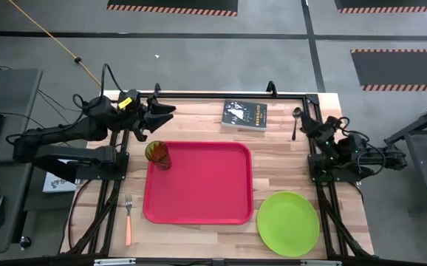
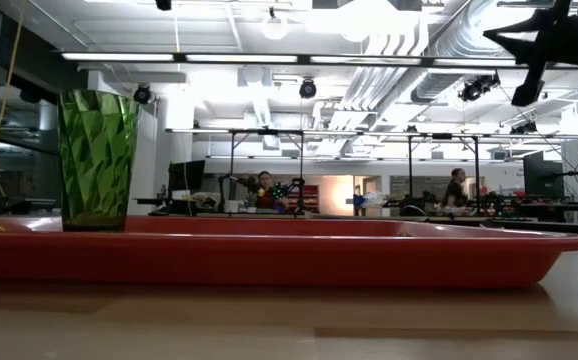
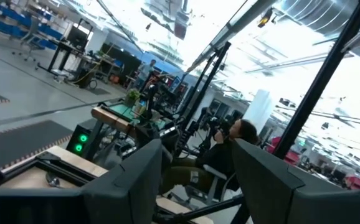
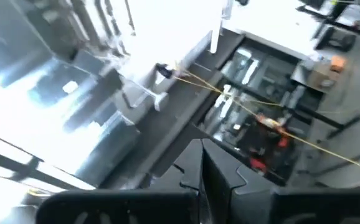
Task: Pick and place plate/cup/fork/spoon on tray
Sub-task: Put the green plate on the red tray to the right of the green cup
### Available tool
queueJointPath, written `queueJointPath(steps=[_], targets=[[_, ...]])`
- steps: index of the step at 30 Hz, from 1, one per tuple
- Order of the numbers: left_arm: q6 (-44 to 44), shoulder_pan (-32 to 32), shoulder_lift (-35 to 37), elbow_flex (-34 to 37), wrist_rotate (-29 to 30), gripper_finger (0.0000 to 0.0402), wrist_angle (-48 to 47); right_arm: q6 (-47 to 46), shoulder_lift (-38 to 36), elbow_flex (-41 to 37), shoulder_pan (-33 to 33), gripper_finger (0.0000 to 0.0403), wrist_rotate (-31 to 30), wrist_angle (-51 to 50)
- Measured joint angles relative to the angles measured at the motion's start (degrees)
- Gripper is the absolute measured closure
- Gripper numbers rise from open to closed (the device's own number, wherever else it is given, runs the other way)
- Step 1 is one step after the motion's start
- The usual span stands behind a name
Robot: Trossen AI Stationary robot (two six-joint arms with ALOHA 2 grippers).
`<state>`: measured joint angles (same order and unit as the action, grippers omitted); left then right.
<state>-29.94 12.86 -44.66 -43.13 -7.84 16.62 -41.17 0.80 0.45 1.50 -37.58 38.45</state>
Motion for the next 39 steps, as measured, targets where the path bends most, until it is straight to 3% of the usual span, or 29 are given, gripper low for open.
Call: queueJointPath(steps=[7, 14, 17, 20, 26, 31, 35, 39], targets=[[0.1, 0.0, 0.0, 0.0, 0.0, 0.0213, -0.1, -2.5, 3.3, 4.2, -0.4, 0.0402, 5.4, 4.1], [3.6, 0.0, 0.0, 0.0, 0.0, 0.0213, -0.2, 7.5, 21.2, 21.4, -2.0, 0.0402, 15.4, 1.0], [3.6, 0.0, 0.0, 0.0, 0.0, 0.0213, -0.2, 10.4, 28.5, 30.4, -2.3, 0.0402, 16.9, -13.7], [3.6, 0.0, 0.0, 0.0, 0.0, 0.0213, -0.2, 5.8, 33.6, 40.4, -3.3, 0.0388, 19.7, -37.4], [3.6, 0.0, 0.0, 0.0, 0.0, 0.0213, -0.2, -4.5, 43.2, 54.5, -4.9, 0.0298, 29.8, -80.2], [3.6, 0.0, 0.0, 0.0, 0.0, 0.0213, -0.2, -9.5, 47.0, 52.5, -2.9, 0.0205, 43.4, -96.8], [3.6, 0.0, 0.0, 0.0, 0.0, 0.0213, -0.3, -15.1, 46.4, 44.2, 2.1, 0.0164, 53.1, -97.0], [3.6, 0.0, 0.0, -0.1, 0.0, 0.0213, -0.4, -22.0, 45.5, 36.2, 7.7, 0.0156, 55.6, -96.4]])
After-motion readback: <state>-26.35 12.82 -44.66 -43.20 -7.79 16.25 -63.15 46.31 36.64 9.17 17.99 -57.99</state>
